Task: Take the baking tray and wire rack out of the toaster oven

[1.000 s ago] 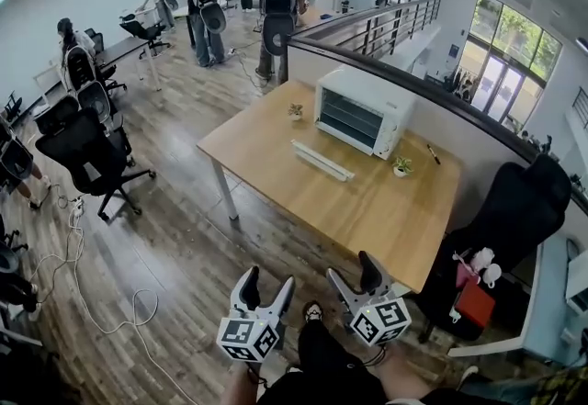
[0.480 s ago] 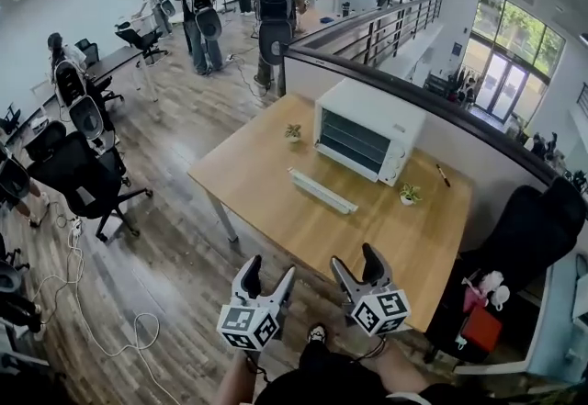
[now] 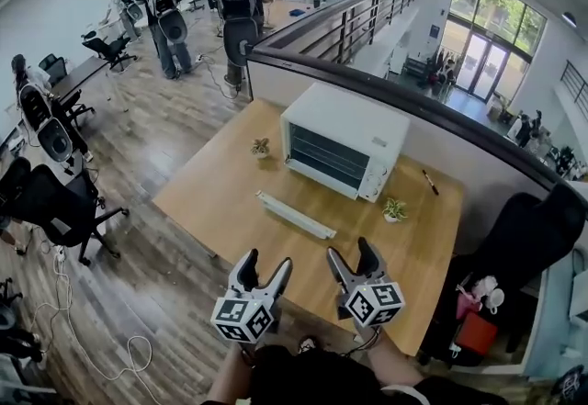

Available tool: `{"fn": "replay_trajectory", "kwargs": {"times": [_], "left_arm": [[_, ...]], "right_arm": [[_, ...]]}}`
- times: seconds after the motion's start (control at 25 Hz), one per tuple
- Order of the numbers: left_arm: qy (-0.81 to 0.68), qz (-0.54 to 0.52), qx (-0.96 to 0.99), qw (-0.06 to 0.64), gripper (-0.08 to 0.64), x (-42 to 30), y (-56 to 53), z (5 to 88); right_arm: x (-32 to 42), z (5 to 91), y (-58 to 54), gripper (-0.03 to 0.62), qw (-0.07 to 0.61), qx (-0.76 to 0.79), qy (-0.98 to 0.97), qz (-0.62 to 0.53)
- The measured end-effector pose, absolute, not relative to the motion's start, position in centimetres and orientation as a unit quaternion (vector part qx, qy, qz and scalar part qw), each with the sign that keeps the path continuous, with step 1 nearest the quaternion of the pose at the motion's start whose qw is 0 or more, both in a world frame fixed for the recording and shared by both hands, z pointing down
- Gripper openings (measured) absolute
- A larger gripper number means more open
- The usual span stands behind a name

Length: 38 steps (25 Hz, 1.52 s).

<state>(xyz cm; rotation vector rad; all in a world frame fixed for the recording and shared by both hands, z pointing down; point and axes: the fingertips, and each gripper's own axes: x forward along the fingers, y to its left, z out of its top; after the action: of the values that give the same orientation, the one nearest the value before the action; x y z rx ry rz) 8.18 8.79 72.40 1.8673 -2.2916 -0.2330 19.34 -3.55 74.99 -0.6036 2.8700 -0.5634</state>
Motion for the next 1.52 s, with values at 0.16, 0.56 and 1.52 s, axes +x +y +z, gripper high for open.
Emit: {"fn": "replay_trajectory", "kwargs": {"times": [0.16, 0.56, 1.52], "left_arm": [[-0.763, -0.067, 0.636, 0.1, 0.337, 5.9, 5.3, 72.9], [-0.697, -0.074, 0.696, 0.155, 0.337, -0.5, -5.9, 70.2], [-0.514, -0.164, 0.757, 0.369, 0.337, -11.9, -21.6, 47.3]], "right_arm": [[17.5, 75.7, -7.0, 0.36, 0.082, -0.215, 0.948, -0.22], [12.6, 73.0, -14.5, 0.36, 0.093, -0.287, 0.909, -0.288], [1.7, 48.7, -23.0, 0.336, 0.058, -0.448, 0.806, -0.382]]}}
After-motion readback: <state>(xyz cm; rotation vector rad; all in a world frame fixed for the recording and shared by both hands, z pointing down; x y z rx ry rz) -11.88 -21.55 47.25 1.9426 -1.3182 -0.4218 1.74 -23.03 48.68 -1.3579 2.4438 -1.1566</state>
